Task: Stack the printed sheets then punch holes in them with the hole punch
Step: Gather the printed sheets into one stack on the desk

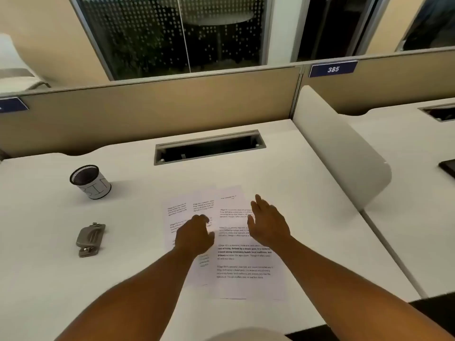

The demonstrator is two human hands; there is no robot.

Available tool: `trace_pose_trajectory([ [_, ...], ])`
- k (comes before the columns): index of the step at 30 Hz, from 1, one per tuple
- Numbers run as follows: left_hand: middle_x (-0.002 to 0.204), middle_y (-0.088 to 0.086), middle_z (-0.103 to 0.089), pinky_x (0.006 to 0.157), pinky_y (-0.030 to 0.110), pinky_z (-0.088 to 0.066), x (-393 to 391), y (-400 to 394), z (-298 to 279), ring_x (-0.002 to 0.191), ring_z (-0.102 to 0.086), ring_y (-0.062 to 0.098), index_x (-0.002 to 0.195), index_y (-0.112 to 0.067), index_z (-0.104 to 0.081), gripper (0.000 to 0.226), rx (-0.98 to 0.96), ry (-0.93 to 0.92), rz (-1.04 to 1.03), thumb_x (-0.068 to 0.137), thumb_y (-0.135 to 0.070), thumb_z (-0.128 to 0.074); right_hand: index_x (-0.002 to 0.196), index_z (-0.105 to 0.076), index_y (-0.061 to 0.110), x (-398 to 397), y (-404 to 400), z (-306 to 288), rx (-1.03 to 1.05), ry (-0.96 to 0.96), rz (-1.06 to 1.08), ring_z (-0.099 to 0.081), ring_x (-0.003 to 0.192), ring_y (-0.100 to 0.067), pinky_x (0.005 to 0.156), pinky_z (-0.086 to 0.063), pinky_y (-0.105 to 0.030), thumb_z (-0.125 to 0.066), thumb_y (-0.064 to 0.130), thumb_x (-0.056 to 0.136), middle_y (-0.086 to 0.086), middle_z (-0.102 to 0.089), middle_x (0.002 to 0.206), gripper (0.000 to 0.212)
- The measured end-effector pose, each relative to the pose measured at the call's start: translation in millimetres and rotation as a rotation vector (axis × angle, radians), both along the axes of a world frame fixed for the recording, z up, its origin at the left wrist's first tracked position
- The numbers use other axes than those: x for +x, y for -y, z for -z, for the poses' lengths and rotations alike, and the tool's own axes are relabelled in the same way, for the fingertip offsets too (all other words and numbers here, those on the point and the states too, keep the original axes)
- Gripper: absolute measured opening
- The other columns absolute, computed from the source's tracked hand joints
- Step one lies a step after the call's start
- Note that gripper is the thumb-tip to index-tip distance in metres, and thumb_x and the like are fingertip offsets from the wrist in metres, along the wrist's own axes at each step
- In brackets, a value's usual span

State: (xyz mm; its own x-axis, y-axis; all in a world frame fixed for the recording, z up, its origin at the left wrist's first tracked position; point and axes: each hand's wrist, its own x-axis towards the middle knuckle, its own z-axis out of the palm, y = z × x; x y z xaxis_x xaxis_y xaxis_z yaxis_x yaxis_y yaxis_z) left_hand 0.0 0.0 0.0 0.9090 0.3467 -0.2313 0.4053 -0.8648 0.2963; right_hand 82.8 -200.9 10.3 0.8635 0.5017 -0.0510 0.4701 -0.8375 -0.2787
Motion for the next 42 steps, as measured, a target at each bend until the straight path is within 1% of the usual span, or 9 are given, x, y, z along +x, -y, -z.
trace_pose_trajectory([
  [4,0.135,-0.005,-0.051,0.095,0.032,-0.045,-9,10,12,0.121,-0.055,0.017,0.134,-0.024,-0.047,0.073,-0.079,-0.178,-0.029,0.075,-0.06,-0.071,0.137,-0.044,0.01,-11,15,16,-0.069,-0.126,0.101,-0.044,0.13,-0.025,0.101,-0.041,-0.037,-0.044,0.036,0.096,-0.006,-0.034,0.153,0.049],
  [9,0.131,0.003,-0.05,0.096,0.036,-0.049,-9,25,14,0.119,-0.054,0.022,0.134,-0.015,-0.043,0.098,-0.146,-0.232,-0.082,0.059,-0.064,-0.083,0.123,-0.049,0.01,-17,22,25,-0.086,-0.234,0.295,-0.046,0.118,-0.027,0.092,-0.048,-0.039,-0.061,0.049,0.084,-0.008,-0.043,0.129,0.056],
  [15,0.131,0.008,-0.047,0.096,0.036,-0.05,-12,38,16,0.12,-0.053,0.026,0.134,-0.009,-0.039,0.093,-0.126,-0.249,-0.132,0.064,-0.043,-0.089,0.119,-0.048,0.01,-24,24,31,-0.017,-0.365,0.527,-0.042,0.119,-0.029,0.089,-0.047,-0.039,-0.079,0.051,0.069,-0.009,-0.04,0.126,0.072],
  [21,0.129,0.013,-0.046,0.097,0.036,-0.051,-12,47,12,0.12,-0.052,0.028,0.13,-0.002,-0.041,0.085,-0.172,-0.253,-0.27,0.064,-0.026,-0.089,0.126,-0.041,0.006,-31,17,27,-0.061,-0.435,0.64,-0.043,0.119,-0.029,0.09,-0.05,-0.037,-0.081,0.046,0.07,-0.013,-0.039,0.127,0.079],
  [28,0.134,0.016,-0.044,0.103,0.041,-0.049,-6,55,15,0.127,-0.047,0.03,0.134,0.002,-0.038,0.091,-0.382,-0.215,-0.458,0.067,-0.036,-0.088,0.14,-0.027,-0.001,-35,1,27,-0.066,-0.477,0.701,-0.047,0.118,-0.029,0.099,-0.045,-0.031,-0.075,0.028,0.078,-0.019,-0.035,0.134,0.083],
  [33,0.122,0.013,-0.067,0.096,0.042,-0.054,-4,52,22,0.111,-0.064,0.031,0.126,-0.002,-0.056,0.063,-0.704,-0.151,-0.547,0.079,-0.034,-0.081,0.137,-0.029,0.001,-40,-2,33,0.127,-0.505,0.75,-0.051,0.12,-0.034,0.094,-0.049,-0.039,-0.074,0.015,0.078,-0.018,-0.043,0.133,0.075],
  [37,0.117,0.008,-0.069,0.095,0.041,-0.053,-10,46,23,0.108,-0.065,0.029,0.12,-0.008,-0.064,0.04,-0.642,-0.083,-0.49,0.092,-0.037,-0.064,0.122,-0.046,0.002,-36,4,35,0.289,-0.535,0.736,-0.062,0.107,-0.035,0.085,-0.053,-0.039,-0.066,0.011,0.08,-0.016,-0.061,0.12,0.047],
  [41,0.087,0.0,-0.069,0.083,0.037,-0.055,-17,36,23,0.095,-0.067,0.028,0.085,-0.017,-0.066,0.025,-0.523,-0.005,-0.516,0.094,-0.038,-0.056,0.124,-0.051,0.007,-29,9,35,0.399,-0.547,0.696,-0.062,0.104,-0.033,0.086,-0.054,-0.036,-0.055,0.01,0.082,-0.013,-0.063,0.119,0.042],
  [42,0.087,0.0,-0.069,0.083,0.037,-0.055,-19,33,23,0.095,-0.067,0.028,0.085,-0.017,-0.066,0.026,-0.498,0.01,-0.543,0.094,-0.038,-0.055,0.127,-0.052,0.009,-28,10,34,0.423,-0.541,0.693,-0.062,0.105,-0.032,0.083,-0.052,-0.033,-0.054,0.01,0.083,-0.012,-0.062,0.121,0.043],
])
